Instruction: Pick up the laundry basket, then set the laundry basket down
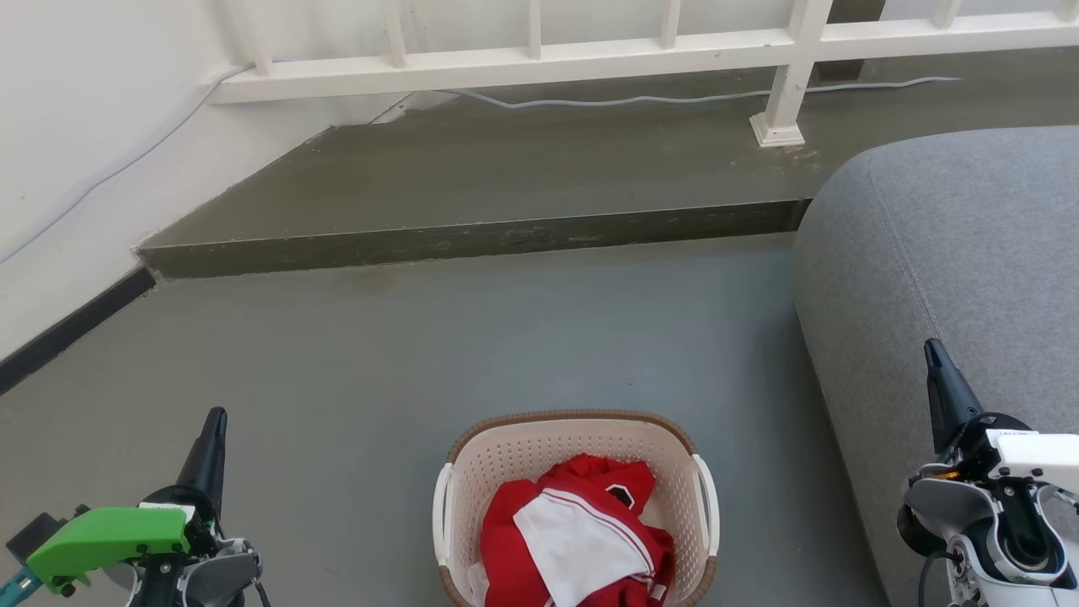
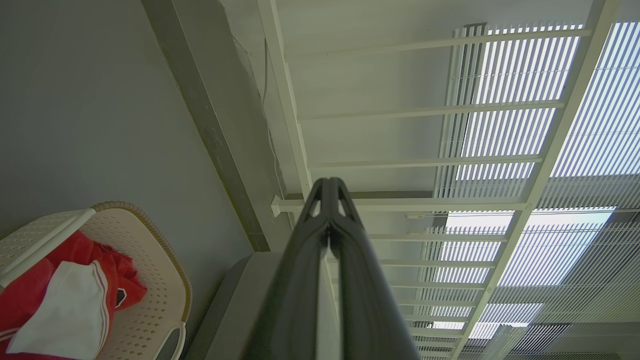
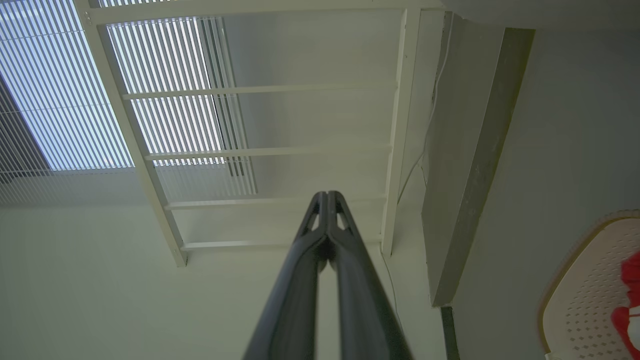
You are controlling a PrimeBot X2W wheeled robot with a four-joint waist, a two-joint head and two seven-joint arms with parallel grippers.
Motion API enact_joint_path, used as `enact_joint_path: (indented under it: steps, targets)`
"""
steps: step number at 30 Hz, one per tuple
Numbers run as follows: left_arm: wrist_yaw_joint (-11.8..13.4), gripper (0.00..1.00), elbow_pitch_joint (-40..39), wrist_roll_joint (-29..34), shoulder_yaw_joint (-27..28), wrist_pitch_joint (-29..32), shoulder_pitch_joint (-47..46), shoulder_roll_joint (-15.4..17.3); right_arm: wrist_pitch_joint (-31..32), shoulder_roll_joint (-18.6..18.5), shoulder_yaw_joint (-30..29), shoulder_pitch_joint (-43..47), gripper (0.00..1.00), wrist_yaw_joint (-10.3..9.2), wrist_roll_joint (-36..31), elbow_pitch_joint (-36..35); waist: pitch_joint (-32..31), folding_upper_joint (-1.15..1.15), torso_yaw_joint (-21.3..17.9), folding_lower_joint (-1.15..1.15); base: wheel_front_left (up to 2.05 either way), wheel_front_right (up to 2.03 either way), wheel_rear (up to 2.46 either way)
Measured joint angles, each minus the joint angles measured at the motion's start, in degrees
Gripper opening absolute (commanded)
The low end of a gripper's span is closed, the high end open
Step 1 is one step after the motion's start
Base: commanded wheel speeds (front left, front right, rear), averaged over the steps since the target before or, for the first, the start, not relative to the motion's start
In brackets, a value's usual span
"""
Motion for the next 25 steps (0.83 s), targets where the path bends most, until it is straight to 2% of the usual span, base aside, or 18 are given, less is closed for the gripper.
enact_joint_path:
  steps: [25]
  targets:
    - [0.0, 0.0, 0.0, 0.0, 0.0, 0.0, 0.0, 0.0, 0.0, 0.1, -0.1, 0.0, 0.0, 0.0, 0.0, 0.0, 0.0, 0.0, 0.0, 0.0, 0.0, 0.0, 0.0]
